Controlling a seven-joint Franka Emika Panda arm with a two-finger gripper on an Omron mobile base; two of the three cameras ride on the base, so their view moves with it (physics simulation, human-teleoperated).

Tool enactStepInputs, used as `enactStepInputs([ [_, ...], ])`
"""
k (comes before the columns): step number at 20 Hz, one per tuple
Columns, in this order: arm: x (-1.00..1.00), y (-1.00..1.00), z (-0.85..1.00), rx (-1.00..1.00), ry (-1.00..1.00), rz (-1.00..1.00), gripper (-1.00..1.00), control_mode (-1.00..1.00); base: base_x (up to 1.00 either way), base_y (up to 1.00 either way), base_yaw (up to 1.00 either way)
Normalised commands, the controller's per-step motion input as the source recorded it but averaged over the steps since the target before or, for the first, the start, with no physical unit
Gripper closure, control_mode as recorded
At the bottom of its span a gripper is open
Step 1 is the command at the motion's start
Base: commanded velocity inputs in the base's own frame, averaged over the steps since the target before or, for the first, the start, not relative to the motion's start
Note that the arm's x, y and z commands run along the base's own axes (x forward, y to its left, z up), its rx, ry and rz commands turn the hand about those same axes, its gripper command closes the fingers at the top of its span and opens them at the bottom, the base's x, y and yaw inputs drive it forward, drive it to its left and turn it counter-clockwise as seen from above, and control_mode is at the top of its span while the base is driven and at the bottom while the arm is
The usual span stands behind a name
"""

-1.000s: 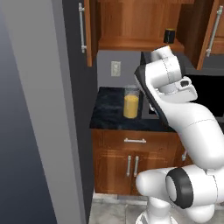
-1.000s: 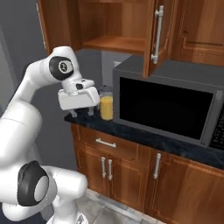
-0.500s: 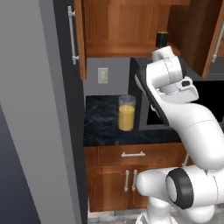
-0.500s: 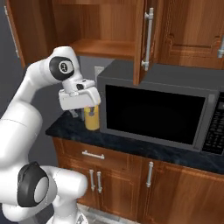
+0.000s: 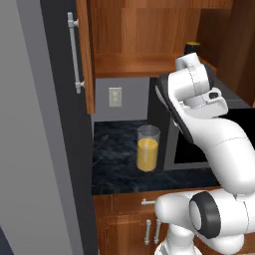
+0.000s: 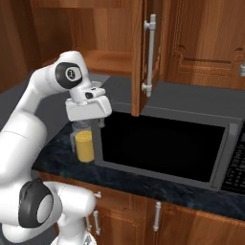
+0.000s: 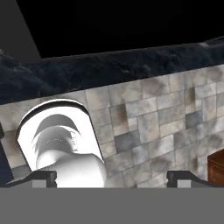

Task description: There is a tray on the dining counter. Grab the cup, mug, and pitcher and place them on the tray. The pitcher may be placed next to the tray if it cannot fit the tray.

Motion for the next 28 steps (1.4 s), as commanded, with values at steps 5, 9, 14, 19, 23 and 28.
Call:
enactStepInputs([
  [5, 0.0, 0.0, 0.0, 0.0, 0.0, 0.0, -1.0, 1.0, 0.37, 0.18, 0.0],
  [9, 0.08, 0.07, 0.26, 0.16, -0.23, -0.01, -1.0, -1.0, 0.0, 0.0, 0.0],
  [14, 0.0, 0.04, 0.54, 0.1, -0.43, -0.05, -1.0, -1.0, 0.0, 0.0, 0.0],
  [19, 0.21, 0.03, 0.51, 0.05, -0.45, -0.09, -1.0, -1.0, 0.0, 0.0, 0.0],
  [23, 0.44, 0.05, 0.43, -0.01, -0.36, -0.13, -1.0, -1.0, 0.0, 0.0, 0.0],
  [28, 0.61, 0.0, 0.42, -0.1, -0.17, -0.14, -1.0, -1.0, 0.0, 0.0, 0.0],
])
